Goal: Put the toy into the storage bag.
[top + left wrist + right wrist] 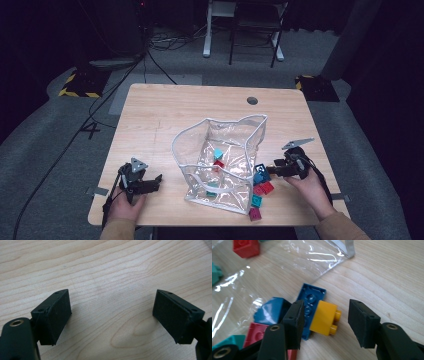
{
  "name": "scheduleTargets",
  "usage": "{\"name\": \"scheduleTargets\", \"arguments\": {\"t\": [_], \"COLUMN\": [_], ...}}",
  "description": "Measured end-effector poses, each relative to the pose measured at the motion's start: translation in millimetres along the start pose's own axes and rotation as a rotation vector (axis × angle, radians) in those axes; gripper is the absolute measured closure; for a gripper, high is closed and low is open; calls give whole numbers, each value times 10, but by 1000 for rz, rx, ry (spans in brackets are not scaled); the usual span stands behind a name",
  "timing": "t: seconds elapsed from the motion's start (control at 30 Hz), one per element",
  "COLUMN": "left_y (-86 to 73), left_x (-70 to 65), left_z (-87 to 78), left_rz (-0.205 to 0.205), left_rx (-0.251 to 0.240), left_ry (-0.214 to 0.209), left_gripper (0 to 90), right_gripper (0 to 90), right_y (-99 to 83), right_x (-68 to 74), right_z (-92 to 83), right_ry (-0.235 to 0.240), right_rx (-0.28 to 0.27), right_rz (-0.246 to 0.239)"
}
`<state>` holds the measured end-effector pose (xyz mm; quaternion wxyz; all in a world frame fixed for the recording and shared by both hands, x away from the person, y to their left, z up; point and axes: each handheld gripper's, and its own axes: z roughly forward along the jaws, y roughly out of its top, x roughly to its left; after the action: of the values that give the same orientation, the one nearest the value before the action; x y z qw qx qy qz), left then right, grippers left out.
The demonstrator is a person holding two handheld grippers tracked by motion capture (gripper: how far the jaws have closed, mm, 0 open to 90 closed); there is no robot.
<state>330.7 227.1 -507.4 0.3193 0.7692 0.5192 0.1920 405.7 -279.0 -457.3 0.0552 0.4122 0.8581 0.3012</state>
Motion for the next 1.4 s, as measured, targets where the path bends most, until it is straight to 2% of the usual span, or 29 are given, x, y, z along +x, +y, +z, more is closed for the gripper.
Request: {"name": "scheduleTargets", "arguments": {"t": [0.17, 0.33, 0.53, 0.7, 1.13, 1.4], "left_y": [0, 0, 0, 0, 0, -1], "left_x": [0, 0, 0, 0, 1, 1], "left_z": [0, 0, 0, 0, 0, 0], "left_rz": [0, 0, 0, 0, 0, 0], "left_rx": [0, 0, 0, 0, 0, -1], "left_ry": [0, 0, 0, 0, 0, -1], "left_gripper": [156, 156, 156, 156, 156, 156], "right_gripper": [488, 540, 655, 658, 658, 658], "right_y": [-36, -67, -81, -72, 68, 183], "right_x": [-79, -134, -128, -127, -36, 36], "right_z": [43, 72, 117, 85, -237, -480], "right_ry": [-22, -57, -76, -71, -32, 15], "right_rx": [17, 36, 59, 46, -14, -51], "right_rz": [20, 10, -10, -5, -23, -40]}}
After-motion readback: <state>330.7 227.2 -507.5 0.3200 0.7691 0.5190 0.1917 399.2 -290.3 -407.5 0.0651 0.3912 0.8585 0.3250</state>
